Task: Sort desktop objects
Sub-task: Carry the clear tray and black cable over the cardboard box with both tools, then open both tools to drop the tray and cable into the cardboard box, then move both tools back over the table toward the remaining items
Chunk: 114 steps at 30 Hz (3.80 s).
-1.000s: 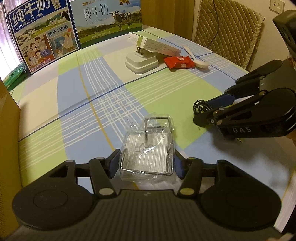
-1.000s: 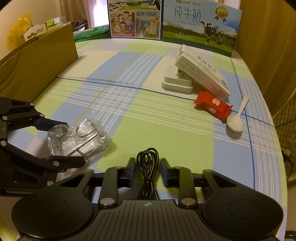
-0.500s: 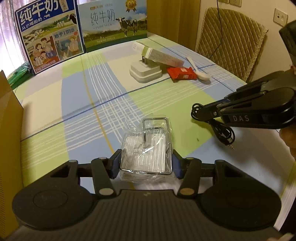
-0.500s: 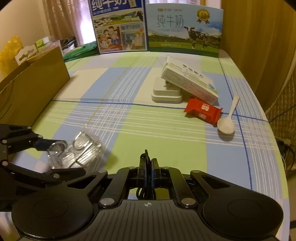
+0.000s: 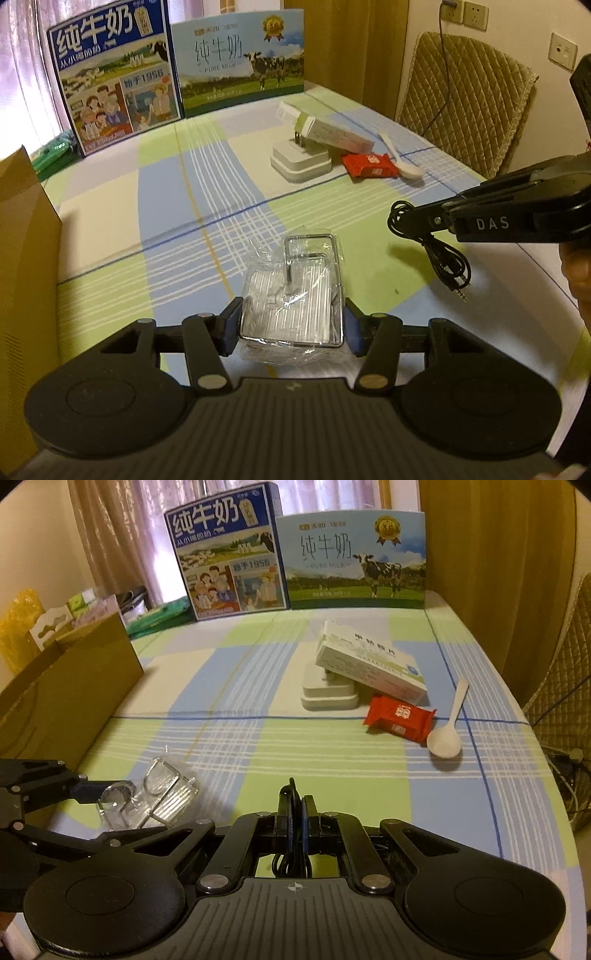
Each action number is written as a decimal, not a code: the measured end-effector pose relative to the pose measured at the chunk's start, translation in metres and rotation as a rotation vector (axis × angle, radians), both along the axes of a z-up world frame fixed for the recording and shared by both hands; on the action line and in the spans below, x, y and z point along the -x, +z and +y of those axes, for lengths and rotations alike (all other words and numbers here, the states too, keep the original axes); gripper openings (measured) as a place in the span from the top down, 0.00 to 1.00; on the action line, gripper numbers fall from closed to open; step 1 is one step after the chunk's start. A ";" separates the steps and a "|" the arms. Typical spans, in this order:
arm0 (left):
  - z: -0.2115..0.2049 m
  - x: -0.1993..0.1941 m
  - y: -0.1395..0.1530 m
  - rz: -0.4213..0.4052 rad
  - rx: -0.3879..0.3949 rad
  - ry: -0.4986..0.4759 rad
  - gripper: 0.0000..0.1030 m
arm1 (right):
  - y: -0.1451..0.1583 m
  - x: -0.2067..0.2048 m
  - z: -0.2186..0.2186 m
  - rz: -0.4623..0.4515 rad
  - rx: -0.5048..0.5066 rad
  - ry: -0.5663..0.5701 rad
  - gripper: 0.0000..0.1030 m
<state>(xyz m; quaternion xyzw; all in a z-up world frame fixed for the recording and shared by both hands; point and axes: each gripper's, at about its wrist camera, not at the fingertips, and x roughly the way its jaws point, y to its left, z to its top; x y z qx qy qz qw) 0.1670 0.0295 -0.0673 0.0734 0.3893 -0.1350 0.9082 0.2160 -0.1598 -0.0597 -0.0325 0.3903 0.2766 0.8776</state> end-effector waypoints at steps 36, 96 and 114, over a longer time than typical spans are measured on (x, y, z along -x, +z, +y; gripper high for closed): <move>0.179 0.114 0.161 -0.238 -0.081 0.305 0.52 | 0.146 0.098 0.170 -0.073 -0.232 0.242 0.98; 0.237 0.130 0.142 -0.190 -0.044 0.404 0.26 | 0.112 0.073 0.189 0.034 -0.246 0.121 0.30; 0.157 0.121 0.166 -0.238 -0.002 0.276 0.13 | 0.128 0.075 0.027 -0.074 -0.179 -0.110 0.02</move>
